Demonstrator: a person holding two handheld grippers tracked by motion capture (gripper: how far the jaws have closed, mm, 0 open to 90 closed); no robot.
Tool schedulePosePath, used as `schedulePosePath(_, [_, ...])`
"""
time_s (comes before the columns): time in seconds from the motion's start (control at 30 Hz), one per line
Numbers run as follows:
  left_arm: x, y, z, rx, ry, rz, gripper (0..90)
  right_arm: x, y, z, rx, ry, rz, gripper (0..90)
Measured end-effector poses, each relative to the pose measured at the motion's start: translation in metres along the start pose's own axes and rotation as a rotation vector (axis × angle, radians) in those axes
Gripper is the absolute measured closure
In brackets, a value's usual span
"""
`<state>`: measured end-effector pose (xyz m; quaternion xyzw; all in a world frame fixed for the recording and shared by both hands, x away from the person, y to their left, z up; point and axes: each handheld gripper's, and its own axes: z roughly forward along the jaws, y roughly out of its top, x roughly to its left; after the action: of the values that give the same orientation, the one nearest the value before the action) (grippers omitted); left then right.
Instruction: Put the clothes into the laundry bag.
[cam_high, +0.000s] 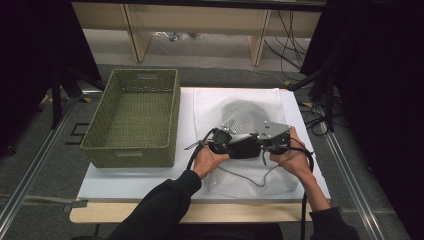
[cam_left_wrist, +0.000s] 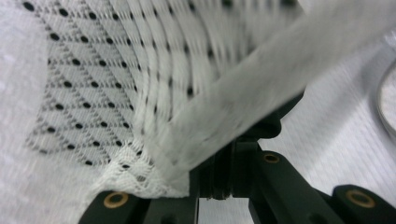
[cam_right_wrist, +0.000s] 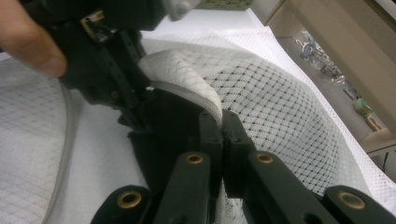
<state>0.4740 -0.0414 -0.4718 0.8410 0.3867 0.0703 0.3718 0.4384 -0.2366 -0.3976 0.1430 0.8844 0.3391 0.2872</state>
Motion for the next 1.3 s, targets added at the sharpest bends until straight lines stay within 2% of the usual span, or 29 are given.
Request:
schedulePosePath(0.17, [0.003,0.007,0.008,-0.02,0.027,-0.032,82.9,0.001,-0.001,0.001,0.006,0.007,0.005,89.8])
schedulePosePath(0.23, [0.005,0.007,0.009,-0.027,0.01,-0.053,81.0,0.0,-0.002,0.002,0.009,0.007,0.0,89.8])
schedulePosePath(0.27, [0.005,0.006,0.008,-0.022,0.0,-0.048,76.6,0.001,-0.003,0.002,0.023,0.002,0.014,89.8])
schedulePosePath(0.3, [0.005,0.004,0.004,-0.016,-0.013,-0.044,76.6,0.001,-0.003,0.002,0.023,0.002,0.014,89.8])
schedulePosePath(0.33, [0.005,0.003,0.0,-0.012,-0.022,-0.03,73.5,0.0,-0.004,0.002,0.018,0.001,0.013,89.8])
schedulePosePath(0.37, [0.003,0.001,-0.004,-0.011,-0.032,-0.024,64.7,0.0,-0.005,0.003,0.016,0.007,0.009,89.7])
schedulePosePath(0.47, [-0.002,-0.006,-0.024,-0.004,-0.045,0.022,59.5,0.0,-0.005,0.002,0.014,0.006,0.006,89.8])
schedulePosePath(0.53, [-0.007,-0.012,-0.036,-0.007,-0.046,0.051,50.4,0.0,-0.004,0.002,0.016,0.005,0.009,89.8])
schedulePosePath(0.67, [-0.012,-0.023,-0.062,0.015,-0.022,0.123,43.8,0.001,-0.004,0.002,0.018,0.004,0.007,89.8])
schedulePosePath(0.77, [-0.011,-0.035,-0.075,0.045,-0.008,0.143,38.9,0.001,-0.004,0.002,0.018,0.003,0.007,89.8])
schedulePosePath(0.8, [-0.011,-0.039,-0.078,0.063,-0.006,0.137,36.3,0.003,-0.004,0.002,0.025,0.007,0.028,89.7])
schedulePosePath(0.83, [-0.011,-0.044,-0.08,0.074,0.006,0.138,36.3,0.003,-0.004,0.002,0.025,0.007,0.028,89.7])
schedulePosePath(0.9, [-0.011,-0.052,-0.083,0.107,0.023,0.167,33.7,0.002,-0.005,0.003,0.025,0.006,0.008,89.7])
schedulePosePath(0.93, [-0.012,-0.055,-0.083,0.115,0.033,0.176,33.5,0.003,-0.005,0.003,0.028,0.005,0.02,89.8])
schedulePosePath(0.97, [-0.011,-0.058,-0.083,0.132,0.036,0.193,33.5,0.002,-0.005,0.003,0.019,0.007,0.001,89.8])
schedulePosePath(1.0, [-0.013,-0.061,-0.082,0.135,0.048,0.192,34.0,0.002,-0.005,0.003,0.018,0.006,-0.003,89.7])
schedulePosePath(1.07, [-0.014,-0.064,-0.081,0.18,0.047,0.222,39.4,0.002,-0.005,0.004,0.023,0.011,0.002,89.7])
schedulePosePath(1.17, [-0.012,-0.067,-0.078,0.221,0.064,0.253,49.1,0.003,-0.005,0.004,0.025,0.01,0.002,89.7])
schedulePosePath(1.2, [-0.01,-0.068,-0.077,0.227,0.069,0.252,53.6,0.004,-0.006,0.004,0.03,0.009,0.017,89.7])
schedulePosePath(1.27, [-0.004,-0.07,-0.077,0.234,0.057,0.251,66.8,0.004,-0.006,0.004,0.036,0.013,0.015,89.7])
schedulePosePath(1.3, [0.001,-0.073,-0.078,0.239,0.034,0.243,78.2,0.006,-0.007,0.003,0.039,0.012,0.017,89.7])
